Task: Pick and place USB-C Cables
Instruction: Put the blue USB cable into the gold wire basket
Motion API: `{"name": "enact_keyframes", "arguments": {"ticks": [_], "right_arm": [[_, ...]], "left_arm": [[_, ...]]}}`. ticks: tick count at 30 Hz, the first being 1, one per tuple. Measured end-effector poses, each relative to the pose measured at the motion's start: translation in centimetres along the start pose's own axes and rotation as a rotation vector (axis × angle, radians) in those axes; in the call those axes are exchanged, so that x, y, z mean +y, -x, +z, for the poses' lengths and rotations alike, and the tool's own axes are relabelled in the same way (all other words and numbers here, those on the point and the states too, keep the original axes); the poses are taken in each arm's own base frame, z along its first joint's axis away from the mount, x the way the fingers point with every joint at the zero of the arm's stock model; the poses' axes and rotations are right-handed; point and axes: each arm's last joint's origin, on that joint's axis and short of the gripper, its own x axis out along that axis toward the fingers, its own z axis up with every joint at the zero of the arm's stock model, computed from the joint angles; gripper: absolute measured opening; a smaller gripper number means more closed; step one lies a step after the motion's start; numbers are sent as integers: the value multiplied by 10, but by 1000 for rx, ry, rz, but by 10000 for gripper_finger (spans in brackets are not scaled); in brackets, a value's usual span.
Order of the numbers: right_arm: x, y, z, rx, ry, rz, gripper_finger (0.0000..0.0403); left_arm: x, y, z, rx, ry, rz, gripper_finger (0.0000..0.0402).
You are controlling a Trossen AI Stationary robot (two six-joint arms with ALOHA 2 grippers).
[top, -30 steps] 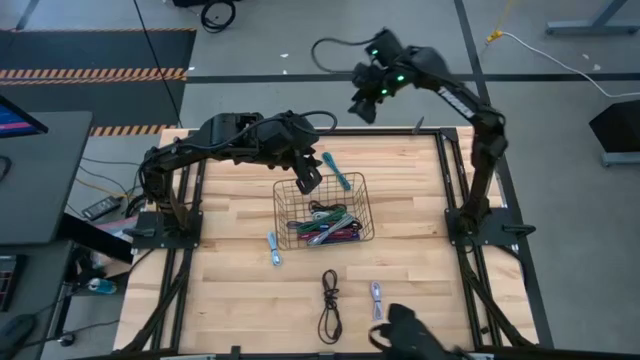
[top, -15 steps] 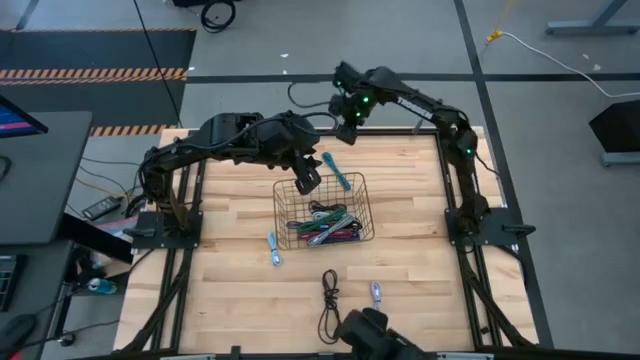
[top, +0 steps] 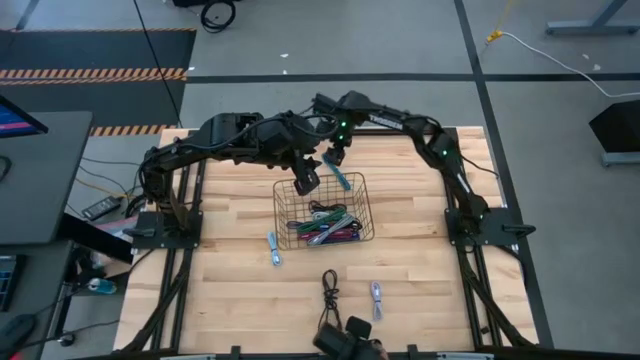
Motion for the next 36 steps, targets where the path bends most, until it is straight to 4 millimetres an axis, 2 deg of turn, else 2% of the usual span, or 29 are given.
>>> {"name": "enact_keyframes", "arguments": {"ticks": [9,25,36], "right_arm": [[6,-40,9,43,2,-28,219],[9,-40,14,-10,-45,-38,219],[2,-37,9,-2,-115,227,219]], "left_arm": [[0,0,0,0,-7,0,165],[-2,1,0,-1,23,-6,165],[-9,2,-2,-2,20,-21,165]]}}
